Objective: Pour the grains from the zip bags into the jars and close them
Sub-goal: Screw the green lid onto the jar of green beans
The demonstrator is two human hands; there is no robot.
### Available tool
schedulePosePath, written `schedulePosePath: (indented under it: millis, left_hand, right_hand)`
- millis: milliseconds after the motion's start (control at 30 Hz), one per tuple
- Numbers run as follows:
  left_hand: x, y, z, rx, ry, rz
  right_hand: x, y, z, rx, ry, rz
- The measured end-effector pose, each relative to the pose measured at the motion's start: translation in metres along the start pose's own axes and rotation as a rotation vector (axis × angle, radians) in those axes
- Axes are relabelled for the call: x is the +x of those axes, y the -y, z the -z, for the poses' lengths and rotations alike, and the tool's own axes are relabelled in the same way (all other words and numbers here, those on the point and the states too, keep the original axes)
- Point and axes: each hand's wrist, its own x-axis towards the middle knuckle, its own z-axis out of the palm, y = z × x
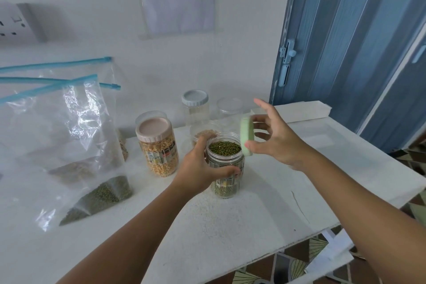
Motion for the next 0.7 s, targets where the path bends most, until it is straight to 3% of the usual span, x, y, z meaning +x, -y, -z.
schedulePosePath:
  millis: [267, 700]
  left_hand:
    - [-0.001, -0.001, 0.000, -0.074, -0.011, -0.007]
    - [0.003, 0.002, 0.002, -0.156, 0.018, 0.016]
  right_hand:
    - [0.016, 0.037, -0.035, -0.328, 0.165, 0.033]
    - [0.021, 0.050, -0.034, -0.462, 0.287, -0.020]
